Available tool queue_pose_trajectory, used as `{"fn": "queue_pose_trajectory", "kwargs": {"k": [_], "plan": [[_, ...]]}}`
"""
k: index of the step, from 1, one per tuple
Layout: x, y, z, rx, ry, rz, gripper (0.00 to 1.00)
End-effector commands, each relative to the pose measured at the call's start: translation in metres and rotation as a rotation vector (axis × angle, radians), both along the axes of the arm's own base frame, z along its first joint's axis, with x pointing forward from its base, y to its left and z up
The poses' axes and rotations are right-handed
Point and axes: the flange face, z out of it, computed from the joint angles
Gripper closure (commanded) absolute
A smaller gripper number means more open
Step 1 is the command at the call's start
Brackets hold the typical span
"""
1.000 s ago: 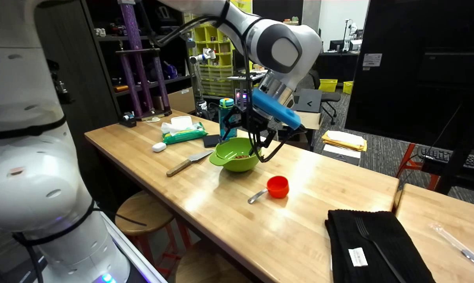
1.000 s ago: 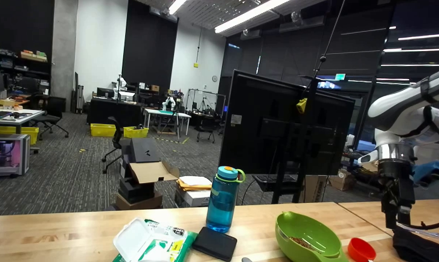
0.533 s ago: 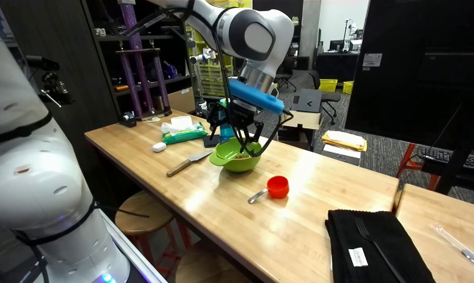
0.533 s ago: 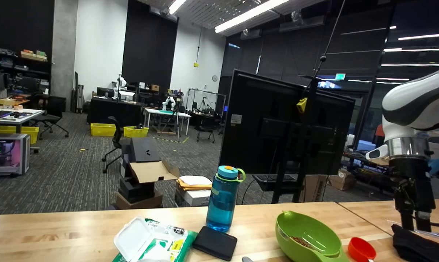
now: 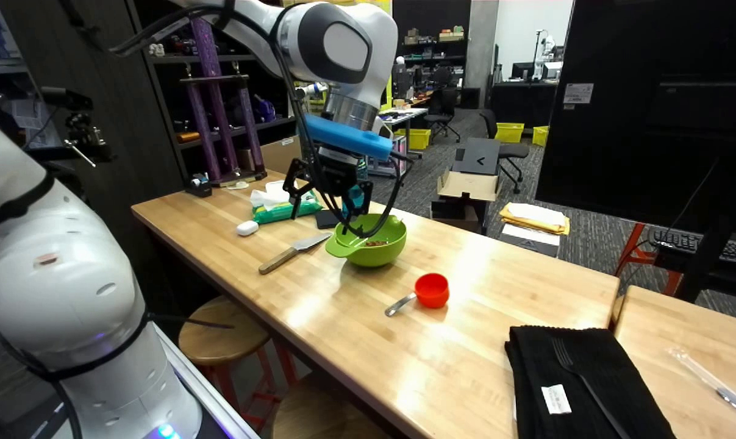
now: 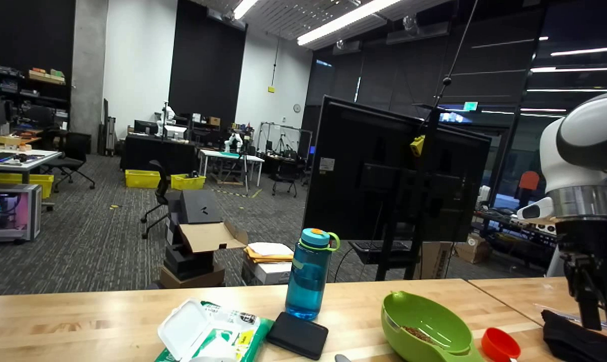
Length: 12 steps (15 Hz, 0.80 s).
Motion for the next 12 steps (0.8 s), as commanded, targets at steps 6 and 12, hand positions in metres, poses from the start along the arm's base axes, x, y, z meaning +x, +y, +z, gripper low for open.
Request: {"fn": "queue_pose_trajectory", "kwargs": {"k": [6, 12], "plan": [[-0.029, 0.079, -0.014, -0.01, -0.08, -0.034, 0.0], [-0.015, 0.138, -0.044, 0.015, -0.19, -0.102, 0.0]]}}
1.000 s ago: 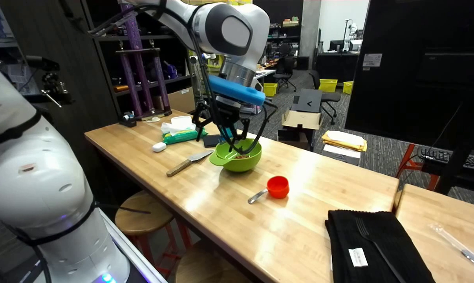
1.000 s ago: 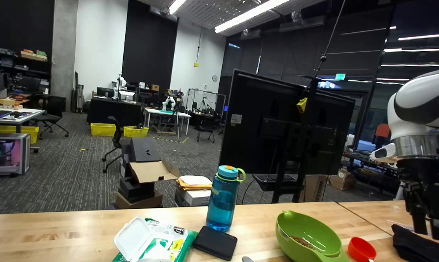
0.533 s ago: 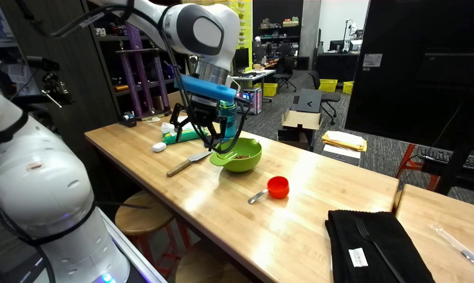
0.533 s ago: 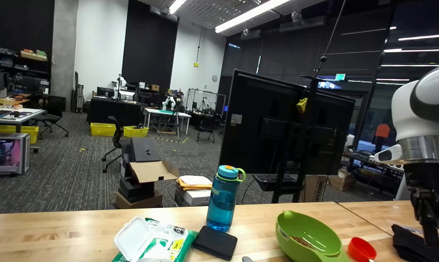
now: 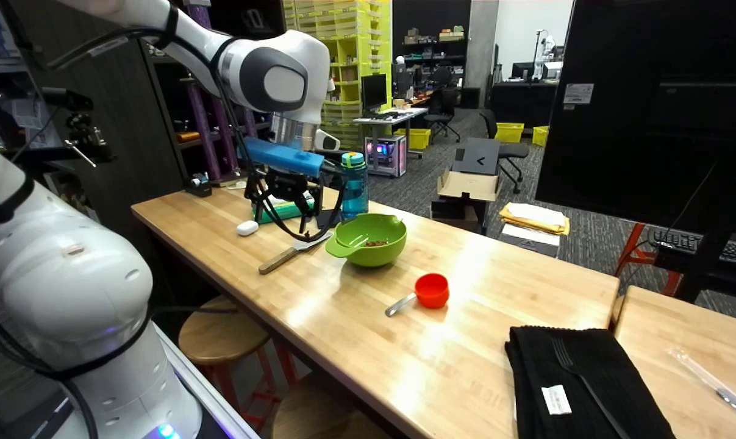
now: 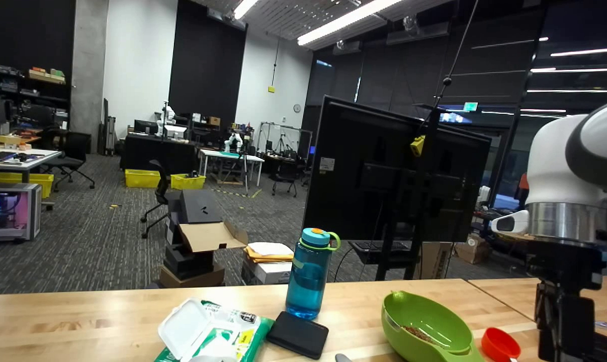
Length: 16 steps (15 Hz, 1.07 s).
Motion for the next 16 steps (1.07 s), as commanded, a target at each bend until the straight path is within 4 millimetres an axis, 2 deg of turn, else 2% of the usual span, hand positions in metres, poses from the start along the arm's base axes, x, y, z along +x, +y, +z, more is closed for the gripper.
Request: {"fn": "queue_pose_trajectory", "kwargs": {"k": [1, 6, 13, 14, 16], "plan": [[0.001, 0.033, -0.015, -0.007, -0.061, -0.04, 0.0], [0.004, 0.067, -0.043, -0.053, -0.14, -0.082, 0.0], [0.001, 0.085, -0.09, -0.097, -0.21, -0.217, 0.0], [0.007, 0.091, -0.095, -0.1, -0.21, -0.232, 0.0], [0.007, 0.1, -0.107, -0.104, -0.213, -0.259, 0.0]]}}
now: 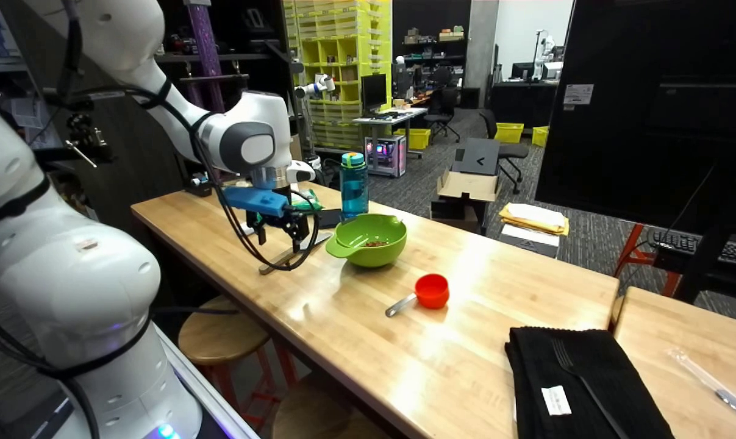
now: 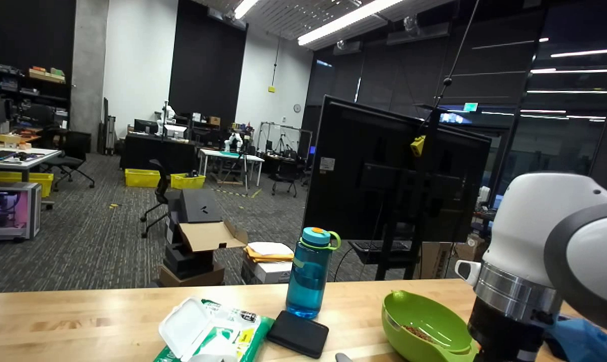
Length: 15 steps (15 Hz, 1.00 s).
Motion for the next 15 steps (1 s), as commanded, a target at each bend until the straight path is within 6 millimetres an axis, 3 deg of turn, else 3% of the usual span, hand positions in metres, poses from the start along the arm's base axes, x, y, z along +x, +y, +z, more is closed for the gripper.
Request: {"fn": "queue_pose_trajectory", "kwargs": {"k": [1, 15], "plan": [[0.001, 0.022, -0.022, -0.008, -0.011, -0.051, 0.0], [0.01, 0.067, -0.068, -0.016, -0.088, -0.129, 0.0]]}}
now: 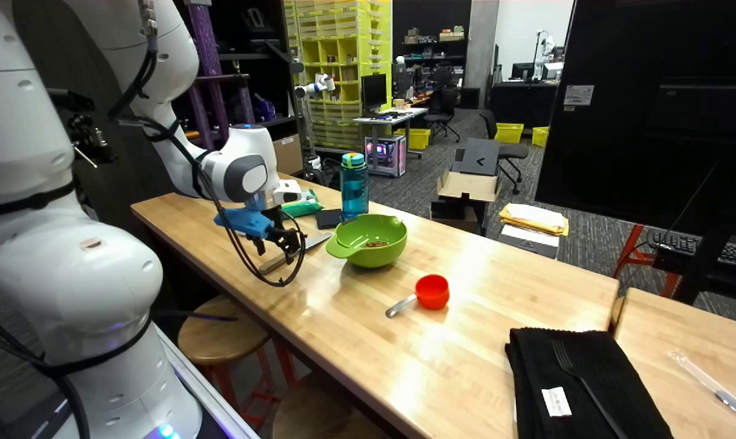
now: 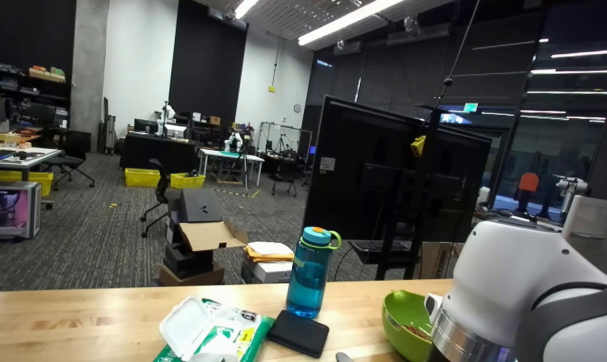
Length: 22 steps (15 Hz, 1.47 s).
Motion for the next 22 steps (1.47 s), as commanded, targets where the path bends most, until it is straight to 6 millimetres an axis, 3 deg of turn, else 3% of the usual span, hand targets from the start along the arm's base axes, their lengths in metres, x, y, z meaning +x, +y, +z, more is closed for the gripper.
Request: {"fn": "queue_pose_trajectory", "kwargs": {"k": [1, 2, 4, 14, 15, 22], "plan": [[0.002, 0.011, -0.008, -0.011, -0.012, -0.016, 0.0], [0.002, 0.012, -0.01, -0.015, -0.013, -0.019, 0.0], [0.002, 0.014, -0.012, -0.024, -0.011, -0.025, 0.26], [0.006, 0.018, -0.013, -0.049, -0.014, -0.028, 0.96], [0.006, 0.018, -0.013, -0.051, -0.015, -0.026, 0.93], [0.006, 0.017, -0.004, -0.059, -0.026, -0.018, 0.93]]}}
